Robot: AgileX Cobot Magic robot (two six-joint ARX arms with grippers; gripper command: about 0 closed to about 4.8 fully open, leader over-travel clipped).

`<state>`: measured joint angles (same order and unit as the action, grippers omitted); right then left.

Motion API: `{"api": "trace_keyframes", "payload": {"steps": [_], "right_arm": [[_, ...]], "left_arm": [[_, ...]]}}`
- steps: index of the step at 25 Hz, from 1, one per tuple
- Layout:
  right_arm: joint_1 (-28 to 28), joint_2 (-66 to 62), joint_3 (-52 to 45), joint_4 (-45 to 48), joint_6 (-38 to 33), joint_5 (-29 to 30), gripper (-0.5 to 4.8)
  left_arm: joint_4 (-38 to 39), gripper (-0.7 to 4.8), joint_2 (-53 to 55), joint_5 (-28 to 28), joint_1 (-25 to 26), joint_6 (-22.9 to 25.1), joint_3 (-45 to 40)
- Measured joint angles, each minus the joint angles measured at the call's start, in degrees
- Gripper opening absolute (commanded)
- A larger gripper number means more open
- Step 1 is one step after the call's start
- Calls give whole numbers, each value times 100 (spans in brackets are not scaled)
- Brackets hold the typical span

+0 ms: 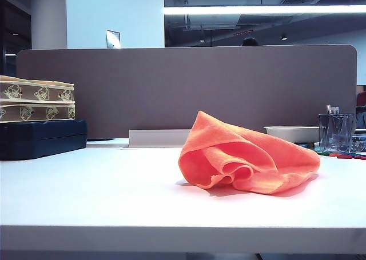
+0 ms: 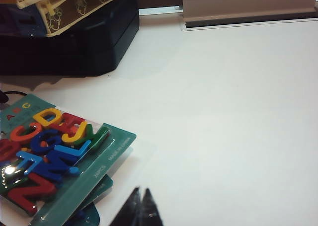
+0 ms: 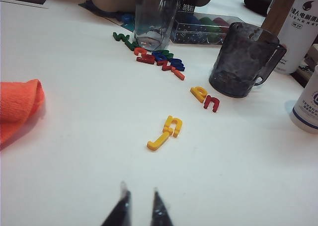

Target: Use an orange cloth to wipe the letter magnets on the table away for a distance.

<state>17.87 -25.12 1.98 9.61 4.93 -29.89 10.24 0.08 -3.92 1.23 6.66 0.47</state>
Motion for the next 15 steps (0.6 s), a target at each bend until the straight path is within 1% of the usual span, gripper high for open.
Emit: {"api": "trace_keyframes", "payload": {"steps": [2,4,15], "right_arm": [[0,0,0,0,0,-15,21],[0,0,-2,0,0,-173,21],[0,0,-103,-4,0,-358,21]], "left_arm": [[0,-5,0,2,0,2,0],[0,-5,0,0,0,2,0],[-2,-5,0,0,0,0,0]]}}
